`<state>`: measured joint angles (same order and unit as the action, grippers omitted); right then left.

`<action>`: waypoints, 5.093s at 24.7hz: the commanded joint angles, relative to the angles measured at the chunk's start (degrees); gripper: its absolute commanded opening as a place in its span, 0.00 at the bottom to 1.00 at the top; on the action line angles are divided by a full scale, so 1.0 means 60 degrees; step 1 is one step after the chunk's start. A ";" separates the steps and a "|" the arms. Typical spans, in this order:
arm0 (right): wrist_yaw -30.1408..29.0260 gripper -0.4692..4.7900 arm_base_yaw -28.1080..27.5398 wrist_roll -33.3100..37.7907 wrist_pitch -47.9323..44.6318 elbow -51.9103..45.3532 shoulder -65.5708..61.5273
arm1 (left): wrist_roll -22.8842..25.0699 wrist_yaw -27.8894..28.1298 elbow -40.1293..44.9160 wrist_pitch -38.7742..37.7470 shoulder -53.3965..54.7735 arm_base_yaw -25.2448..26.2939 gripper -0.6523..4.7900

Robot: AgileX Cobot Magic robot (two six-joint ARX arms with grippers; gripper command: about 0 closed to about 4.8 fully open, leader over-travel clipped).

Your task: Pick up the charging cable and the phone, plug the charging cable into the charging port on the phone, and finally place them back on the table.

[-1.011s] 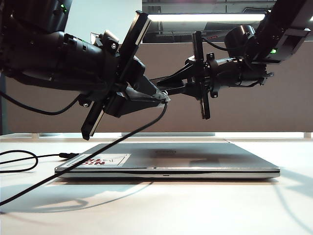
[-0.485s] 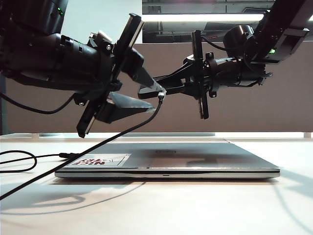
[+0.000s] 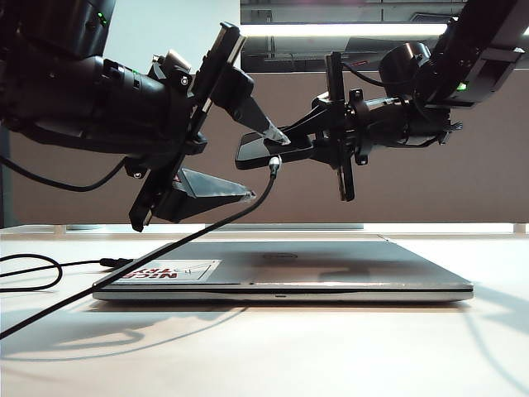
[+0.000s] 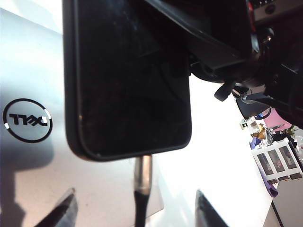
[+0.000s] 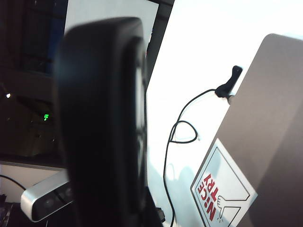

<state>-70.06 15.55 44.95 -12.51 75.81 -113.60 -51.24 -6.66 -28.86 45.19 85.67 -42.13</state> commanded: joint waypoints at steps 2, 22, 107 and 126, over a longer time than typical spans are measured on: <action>-0.0062 0.08 -0.0018 -0.0189 -0.0168 -0.0018 0.0102 | 0.0084 -0.0004 -0.0055 -0.0029 -0.0025 0.0000 0.68; -0.0102 0.08 -0.1209 -0.0412 0.1326 -0.0189 0.0157 | 0.1581 -0.0004 -0.0055 -0.0856 -0.0707 0.0674 0.11; 0.6925 0.09 -0.2626 -0.7471 1.0083 0.0350 0.2932 | 0.3078 -0.0004 -0.0058 -0.1494 -0.1665 0.1195 0.11; 0.8510 0.09 -0.2211 -0.7635 0.6368 -0.1872 0.7774 | 0.6488 0.0000 -0.1428 -0.6415 -0.3931 0.1195 0.11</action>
<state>-19.25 1.80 -1.08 29.30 66.74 -68.88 -12.75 -6.52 -36.95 7.03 62.35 -34.87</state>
